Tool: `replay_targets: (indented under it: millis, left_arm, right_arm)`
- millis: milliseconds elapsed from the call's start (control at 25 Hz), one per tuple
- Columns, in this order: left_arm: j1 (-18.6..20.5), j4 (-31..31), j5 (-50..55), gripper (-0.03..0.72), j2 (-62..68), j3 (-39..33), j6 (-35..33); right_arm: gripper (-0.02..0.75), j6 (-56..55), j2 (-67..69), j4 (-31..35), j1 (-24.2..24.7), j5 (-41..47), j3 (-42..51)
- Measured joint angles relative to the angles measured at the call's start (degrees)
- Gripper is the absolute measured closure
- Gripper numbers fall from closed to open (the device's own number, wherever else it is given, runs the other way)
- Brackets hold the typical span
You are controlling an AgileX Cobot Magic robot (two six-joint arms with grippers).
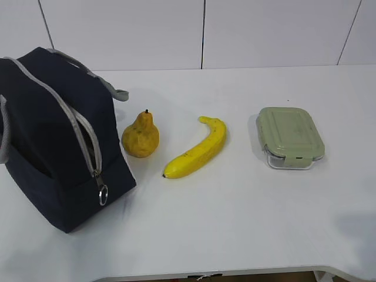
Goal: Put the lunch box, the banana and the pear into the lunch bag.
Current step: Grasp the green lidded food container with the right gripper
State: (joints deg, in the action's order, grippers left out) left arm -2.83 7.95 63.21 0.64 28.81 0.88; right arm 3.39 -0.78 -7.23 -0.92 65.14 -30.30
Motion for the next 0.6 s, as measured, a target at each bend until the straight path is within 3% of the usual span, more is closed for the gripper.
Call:
replay_targets:
  millis: [600]
  left_arm:
    - [0.00,0.00,0.00,0.383,0.00,0.00,0.00]
  right_arm:
    - [0.152,-3.39,24.56,2.00,0.00,-3.15,-11.22]
